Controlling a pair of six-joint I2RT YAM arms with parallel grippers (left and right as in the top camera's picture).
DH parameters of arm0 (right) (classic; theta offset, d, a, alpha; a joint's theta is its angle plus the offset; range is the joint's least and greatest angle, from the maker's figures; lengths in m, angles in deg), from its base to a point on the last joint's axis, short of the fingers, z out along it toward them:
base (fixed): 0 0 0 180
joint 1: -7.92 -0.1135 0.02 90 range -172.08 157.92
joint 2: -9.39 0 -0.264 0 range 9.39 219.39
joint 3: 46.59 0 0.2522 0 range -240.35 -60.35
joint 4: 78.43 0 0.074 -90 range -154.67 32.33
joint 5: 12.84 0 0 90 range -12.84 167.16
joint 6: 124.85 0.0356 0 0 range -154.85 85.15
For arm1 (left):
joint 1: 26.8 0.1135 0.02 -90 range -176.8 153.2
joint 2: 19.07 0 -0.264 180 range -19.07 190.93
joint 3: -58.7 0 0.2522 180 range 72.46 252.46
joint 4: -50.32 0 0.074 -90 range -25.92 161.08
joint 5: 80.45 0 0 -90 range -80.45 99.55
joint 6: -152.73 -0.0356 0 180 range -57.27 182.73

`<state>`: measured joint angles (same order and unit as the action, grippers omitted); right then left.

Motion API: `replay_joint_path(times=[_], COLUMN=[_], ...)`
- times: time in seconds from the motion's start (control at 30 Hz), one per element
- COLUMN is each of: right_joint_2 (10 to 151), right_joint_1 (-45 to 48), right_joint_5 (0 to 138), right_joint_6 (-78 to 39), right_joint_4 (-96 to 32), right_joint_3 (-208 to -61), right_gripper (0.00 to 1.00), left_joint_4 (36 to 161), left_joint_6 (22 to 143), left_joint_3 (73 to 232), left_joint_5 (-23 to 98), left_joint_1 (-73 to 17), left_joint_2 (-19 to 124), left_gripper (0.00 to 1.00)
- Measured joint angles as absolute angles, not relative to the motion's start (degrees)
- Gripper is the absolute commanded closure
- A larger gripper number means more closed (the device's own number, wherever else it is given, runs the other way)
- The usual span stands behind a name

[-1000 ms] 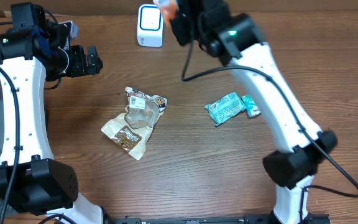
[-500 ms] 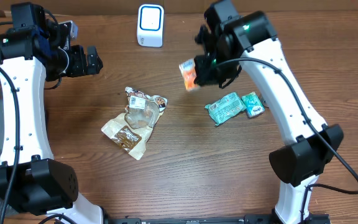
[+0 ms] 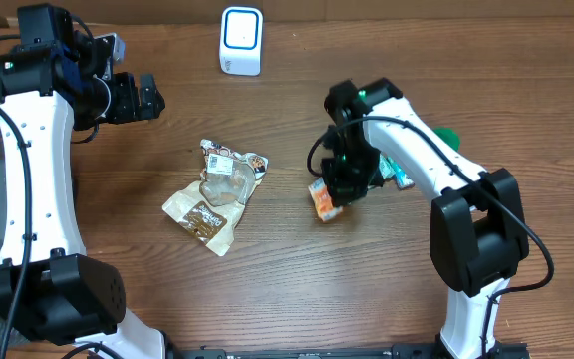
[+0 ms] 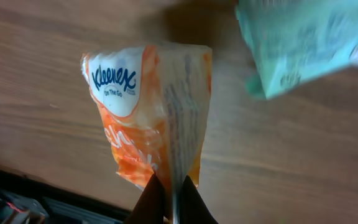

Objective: Scan the item barcode
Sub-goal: 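Carry the orange pack right and release it on the table, then move the right gripper left to the clear snack bag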

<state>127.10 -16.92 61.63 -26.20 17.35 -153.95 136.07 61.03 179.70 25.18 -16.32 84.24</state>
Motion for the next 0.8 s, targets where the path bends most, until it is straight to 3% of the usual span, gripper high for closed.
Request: replay_joint_path(times=[0.13,0.37,0.67,0.7,0.8], right_joint_2=[127.1,127.1,127.1,127.1,127.0], right_joint_1=[-16.92,-15.76,-12.24,-12.26,-12.55], right_joint_5=[63.47,65.42,64.0,62.84,55.62], right_joint_6=[-26.09,-25.66,-26.94,-27.21,-27.21], right_joint_4=[16.74,17.39,20.84,20.8,18.24], right_joint_3=[-150.23,-147.92,-150.26,-151.35,-155.24], right_gripper=[0.95,0.62,0.32,0.28,0.01], left_joint_4=[136.07,136.07,136.07,136.07,136.07], left_joint_6=[61.03,61.03,61.03,61.03,61.03], left_joint_3=[179.7,179.7,179.7,179.7,179.7], left_joint_5=[25.18,25.18,25.18,25.18,25.18], left_joint_1=[-16.32,-16.32,-16.32,-16.32,-16.32], left_joint_2=[84.24,84.24,84.24,84.24,84.24], left_gripper=[0.0,0.0,0.0,0.0,0.0])
